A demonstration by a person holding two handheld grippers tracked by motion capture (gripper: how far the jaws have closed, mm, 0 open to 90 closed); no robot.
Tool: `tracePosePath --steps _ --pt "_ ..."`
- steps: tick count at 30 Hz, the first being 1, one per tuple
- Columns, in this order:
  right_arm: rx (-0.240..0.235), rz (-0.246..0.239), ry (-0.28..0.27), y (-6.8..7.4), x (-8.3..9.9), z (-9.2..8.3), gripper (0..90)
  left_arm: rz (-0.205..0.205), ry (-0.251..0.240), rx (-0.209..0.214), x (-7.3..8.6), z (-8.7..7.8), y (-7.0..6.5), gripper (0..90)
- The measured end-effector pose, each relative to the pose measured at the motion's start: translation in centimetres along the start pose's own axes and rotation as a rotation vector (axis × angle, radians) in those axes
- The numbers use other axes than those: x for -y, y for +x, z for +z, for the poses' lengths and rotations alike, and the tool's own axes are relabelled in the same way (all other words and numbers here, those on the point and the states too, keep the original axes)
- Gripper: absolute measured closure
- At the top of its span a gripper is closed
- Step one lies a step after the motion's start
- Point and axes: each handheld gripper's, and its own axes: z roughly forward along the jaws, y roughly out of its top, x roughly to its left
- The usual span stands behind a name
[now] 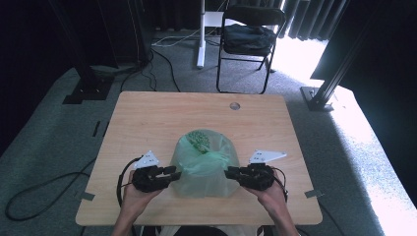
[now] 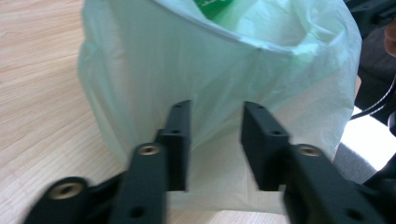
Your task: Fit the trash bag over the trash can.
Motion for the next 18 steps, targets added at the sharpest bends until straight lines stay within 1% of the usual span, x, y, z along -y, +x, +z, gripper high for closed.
tracePosePath --steps 1,2,5,6,8,9,10,11,12,13,14,15,16,17,18 --pt "0.000 0.000 0.000 0.0 0.0 0.0 83.1 0.000 0.000 0.000 0.0 0.0 0.0 75.1" --pt "0.013 -0.007 0.005 0.1 0.1 0.1 89.9 0.006 0.007 0.000 0.0 0.2 -0.2 79.2" --pt "0.010 -0.015 0.010 0.1 0.1 0.1 90.0 0.009 0.010 0.003 0.1 0.3 -0.2 89.0" --pt "0.009 -0.033 0.027 0.2 0.2 0.1 90.0 0.011 0.018 -0.003 0.1 0.4 -0.2 90.0" --pt "0.012 -0.041 0.049 0.2 0.3 0.2 90.0 0.008 0.027 -0.004 0.2 0.5 -0.1 90.0" --pt "0.012 -0.041 0.049 0.2 0.3 0.2 90.0 0.008 0.027 -0.004 0.2 0.5 -0.1 90.0" --pt "0.021 -0.035 0.071 0.0 0.6 0.3 90.0 0.005 0.038 -0.012 0.3 0.5 -0.1 90.0" --pt "0.021 -0.035 0.071 0.0 0.6 0.3 90.0 0.005 0.038 -0.012 0.3 0.5 -0.1 90.0" --pt "0.048 -0.030 0.103 -0.4 0.9 0.4 90.0 -0.002 0.046 -0.020 0.4 0.6 0.1 90.0" --pt "0.070 -0.033 0.127 -0.5 1.0 0.5 90.0 -0.002 0.046 -0.020 0.4 0.6 0.1 90.0" --pt "0.079 -0.027 0.140 -0.7 1.1 0.5 90.0 -0.012 0.051 -0.029 0.5 0.5 0.3 90.0" --pt "0.079 -0.027 0.140 -0.7 1.1 0.5 90.0 -0.012 0.051 -0.029 0.5 0.5 0.3 89.4" --pt "0.078 -0.014 0.144 -0.9 1.3 0.4 90.0 -0.012 0.051 -0.029 0.5 0.5 0.3 89.4" --pt "0.087 -0.007 0.152 -1.1 1.4 0.3 90.0 -0.021 0.037 -0.036 0.5 0.1 0.5 85.8" --pt "0.088 -0.003 0.150 -1.1 1.4 0.2 90.0 -0.026 0.027 -0.040 0.4 -0.2 0.6 84.5"
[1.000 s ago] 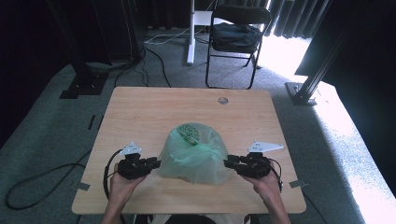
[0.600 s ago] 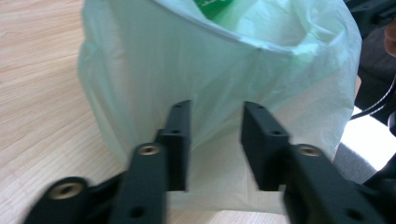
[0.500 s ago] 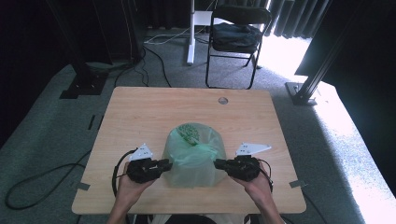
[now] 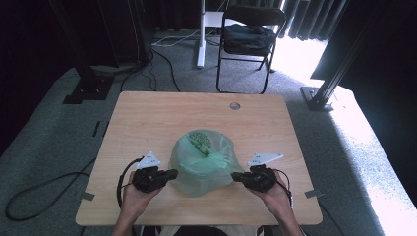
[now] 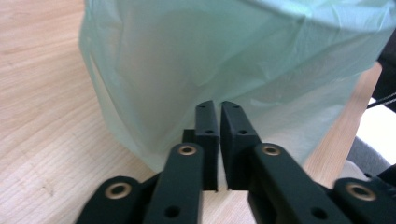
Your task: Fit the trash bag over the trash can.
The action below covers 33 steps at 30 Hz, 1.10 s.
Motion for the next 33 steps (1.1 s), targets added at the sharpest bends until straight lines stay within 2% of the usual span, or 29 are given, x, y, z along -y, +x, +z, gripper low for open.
tracePosePath --steps 2,4,6,8,10,12,16,28,33 --pt "0.003 0.006 -0.005 -0.1 0.0 -0.3 90.0 -0.007 -0.026 -0.004 -0.1 -0.5 0.1 80.4" --pt "-0.017 0.006 -0.028 -0.2 0.0 -0.6 80.6 -0.011 -0.074 0.007 -0.3 -1.3 0.2 74.2" --pt "-0.035 0.006 -0.061 -0.2 0.0 -1.0 71.8 -0.012 -0.099 0.004 -0.6 -1.8 0.2 69.7" --pt "-0.042 0.006 -0.090 -0.1 -0.2 -1.4 68.6 -0.007 -0.116 -0.001 -0.9 -2.2 0.2 67.4" --pt "-0.043 0.006 -0.095 0.0 -0.2 -1.5 68.6 -0.007 -0.116 -0.001 -0.9 -2.2 0.2 66.2" --pt "-0.044 0.013 -0.110 -0.2 -0.4 -1.5 64.5 0.004 -0.135 -0.013 -1.6 -2.4 0.2 62.9" --pt "-0.048 0.016 -0.120 -0.2 -0.5 -1.3 62.7 0.014 -0.159 -0.003 -2.3 -2.5 0.0 62.0" --pt "-0.058 0.025 -0.122 -0.4 -0.4 -0.8 62.3 0.086 -0.161 0.018 -5.3 -1.8 -0.3 61.0" --pt "-0.057 0.025 -0.124 -0.5 -0.4 -0.8 62.1 0.120 -0.140 0.028 -6.5 -1.3 -0.5 60.5"
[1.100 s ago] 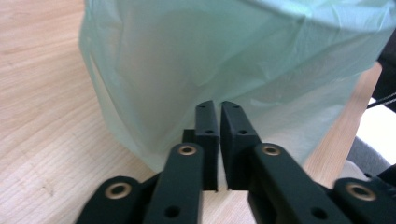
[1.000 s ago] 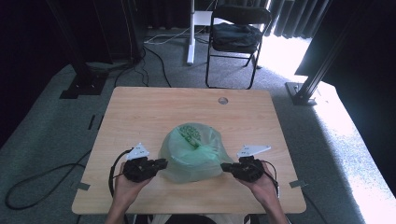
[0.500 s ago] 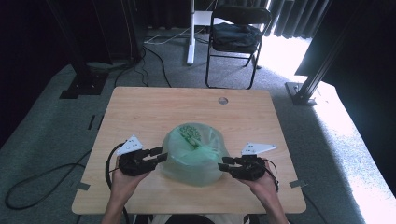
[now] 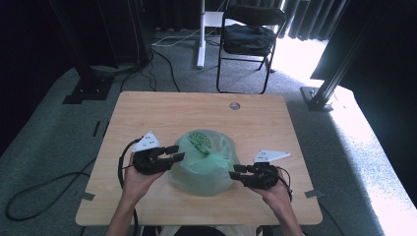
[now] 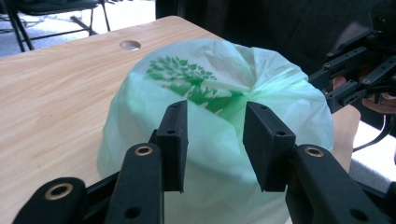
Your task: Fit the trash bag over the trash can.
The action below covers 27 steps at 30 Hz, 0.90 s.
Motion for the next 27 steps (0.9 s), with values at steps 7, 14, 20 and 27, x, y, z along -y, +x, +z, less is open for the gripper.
tracePosePath --steps 7,14,20,27 --pt "-0.001 0.001 0.003 0.0 0.0 0.2 61.2 0.046 0.028 0.014 -1.6 1.4 -0.1 60.2" --pt "-0.003 0.000 0.005 0.0 0.0 0.3 60.6 0.071 0.081 0.045 -2.8 3.0 -0.1 58.8" --pt "-0.010 -0.005 0.006 0.1 -0.1 0.4 60.4 0.094 0.126 0.052 -3.1 4.1 -0.2 58.8" --pt "-0.017 -0.005 0.010 0.1 0.0 0.5 62.5 0.118 0.158 0.045 -3.6 4.9 -0.1 59.9"
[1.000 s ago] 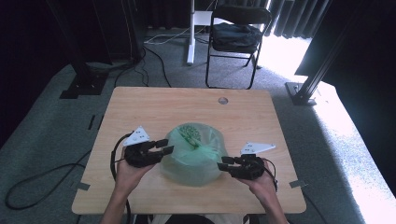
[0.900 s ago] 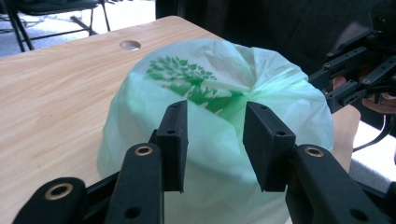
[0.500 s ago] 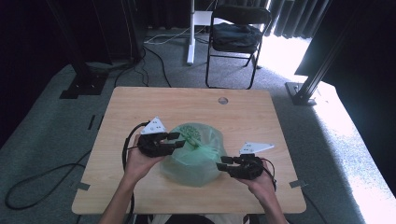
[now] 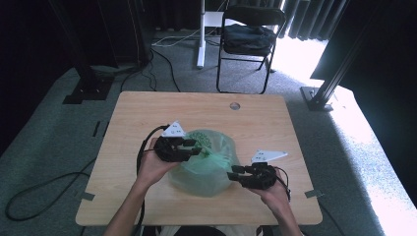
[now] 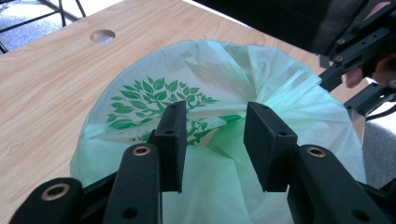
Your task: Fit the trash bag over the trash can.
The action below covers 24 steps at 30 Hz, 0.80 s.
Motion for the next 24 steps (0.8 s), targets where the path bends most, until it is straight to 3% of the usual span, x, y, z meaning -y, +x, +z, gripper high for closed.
tracePosePath --steps 13,24 --pt "-0.002 0.008 0.000 0.0 0.0 0.1 63.9 0.063 0.096 -0.025 -1.3 1.3 0.3 62.2" --pt "-0.002 0.008 0.000 0.0 0.0 0.3 66.1 0.133 0.199 -0.015 -1.8 2.7 -0.2 69.3"
